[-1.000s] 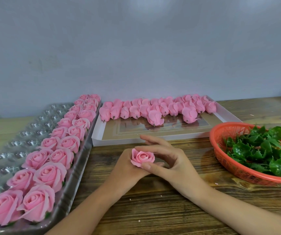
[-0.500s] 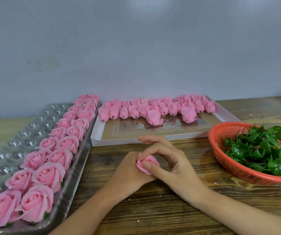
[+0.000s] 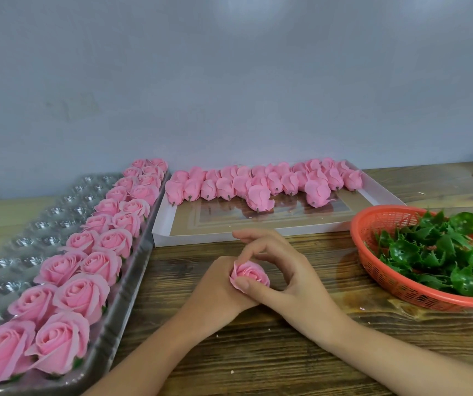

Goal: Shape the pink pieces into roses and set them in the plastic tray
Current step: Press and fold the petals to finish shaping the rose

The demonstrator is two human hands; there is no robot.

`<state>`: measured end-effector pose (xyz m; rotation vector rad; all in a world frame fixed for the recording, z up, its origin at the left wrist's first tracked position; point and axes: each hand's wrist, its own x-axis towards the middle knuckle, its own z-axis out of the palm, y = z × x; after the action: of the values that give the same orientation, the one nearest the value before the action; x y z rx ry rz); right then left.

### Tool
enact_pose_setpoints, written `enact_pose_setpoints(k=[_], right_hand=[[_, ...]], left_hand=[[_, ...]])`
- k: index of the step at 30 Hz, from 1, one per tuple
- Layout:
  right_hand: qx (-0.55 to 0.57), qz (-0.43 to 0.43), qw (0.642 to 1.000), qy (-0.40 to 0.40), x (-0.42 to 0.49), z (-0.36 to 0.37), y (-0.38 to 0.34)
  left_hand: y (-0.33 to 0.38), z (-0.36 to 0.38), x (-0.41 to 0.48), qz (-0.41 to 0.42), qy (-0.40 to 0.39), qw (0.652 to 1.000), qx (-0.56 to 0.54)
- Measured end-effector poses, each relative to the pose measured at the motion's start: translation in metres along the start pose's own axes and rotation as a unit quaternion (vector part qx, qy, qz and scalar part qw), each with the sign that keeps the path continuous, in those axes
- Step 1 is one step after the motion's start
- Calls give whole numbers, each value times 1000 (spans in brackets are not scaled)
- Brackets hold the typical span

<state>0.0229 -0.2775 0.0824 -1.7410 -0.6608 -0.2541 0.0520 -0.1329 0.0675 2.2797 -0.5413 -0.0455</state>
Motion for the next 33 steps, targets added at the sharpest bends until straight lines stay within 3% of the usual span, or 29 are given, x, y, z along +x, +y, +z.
enact_pose_setpoints(k=[5, 10, 17, 20, 24, 33], right_hand=[[3, 14, 1000, -11, -1, 0, -2], [-10, 9, 1000, -8, -1, 0, -3], [-21, 11, 1000, -19, 0, 0, -2], [-19, 10, 999, -25, 0, 0, -2], [-1, -1, 1000, -17, -1, 0, -2], [9, -14, 1000, -3, -2, 1, -3]], left_hand=[[6, -5, -2, 18, -10, 999, -26], [3, -1, 0, 23, 8, 999, 36], [8, -5, -3, 51, -12, 998, 42], [7, -7, -8, 29, 26, 999, -31], [12, -9, -7, 62, 5, 998, 15], [16, -13, -6, 70, 29, 994, -75]])
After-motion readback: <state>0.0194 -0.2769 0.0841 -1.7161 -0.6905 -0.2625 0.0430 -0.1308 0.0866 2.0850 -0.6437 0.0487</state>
